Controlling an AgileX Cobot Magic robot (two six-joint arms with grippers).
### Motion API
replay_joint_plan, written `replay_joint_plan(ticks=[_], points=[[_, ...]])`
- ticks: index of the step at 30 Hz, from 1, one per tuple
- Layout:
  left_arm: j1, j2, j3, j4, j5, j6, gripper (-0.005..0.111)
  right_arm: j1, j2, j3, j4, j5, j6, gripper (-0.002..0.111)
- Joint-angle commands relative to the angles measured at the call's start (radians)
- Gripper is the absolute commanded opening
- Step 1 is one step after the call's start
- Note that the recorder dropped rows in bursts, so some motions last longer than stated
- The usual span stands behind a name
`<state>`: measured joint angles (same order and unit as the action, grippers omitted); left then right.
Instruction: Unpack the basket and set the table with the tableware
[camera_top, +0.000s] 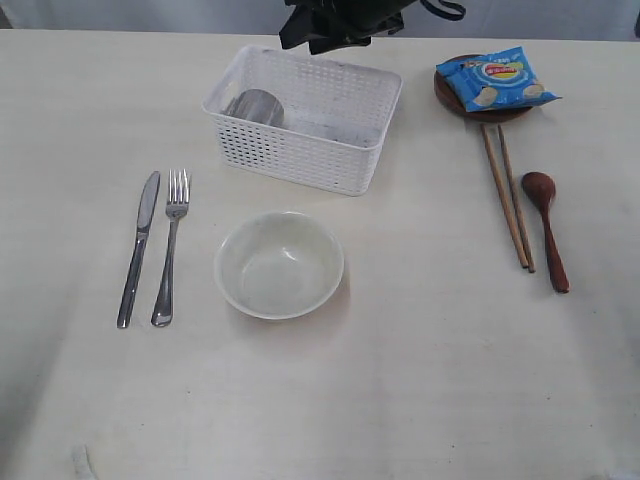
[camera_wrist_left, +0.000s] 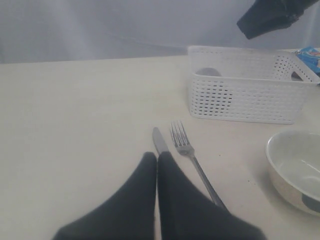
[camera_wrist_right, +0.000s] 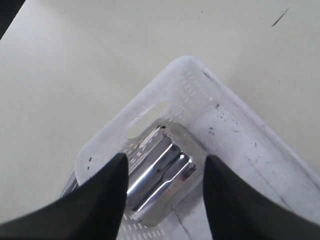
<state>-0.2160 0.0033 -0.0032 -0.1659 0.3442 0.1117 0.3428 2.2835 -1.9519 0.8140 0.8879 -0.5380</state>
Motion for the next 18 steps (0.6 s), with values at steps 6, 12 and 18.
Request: replay_joint_plan(ticks=[6, 12, 18], points=[[-0.006, -0.003, 0.003, 0.000, -0.002, -0.002, 0.000, 0.043, 0.099, -0.131, -0.008, 0.074, -0.012, 0.046], [-0.006, -0.003, 0.003, 0.000, -0.002, -0.002, 0.000, 0.081, 0.190, -0.232, -0.018, 0.111, -0.012, 0.046], [-0.006, -0.003, 0.003, 0.000, -0.002, -0.002, 0.000, 0.095, 0.247, -0.324, -0.133, 0.109, 0.020, 0.046]])
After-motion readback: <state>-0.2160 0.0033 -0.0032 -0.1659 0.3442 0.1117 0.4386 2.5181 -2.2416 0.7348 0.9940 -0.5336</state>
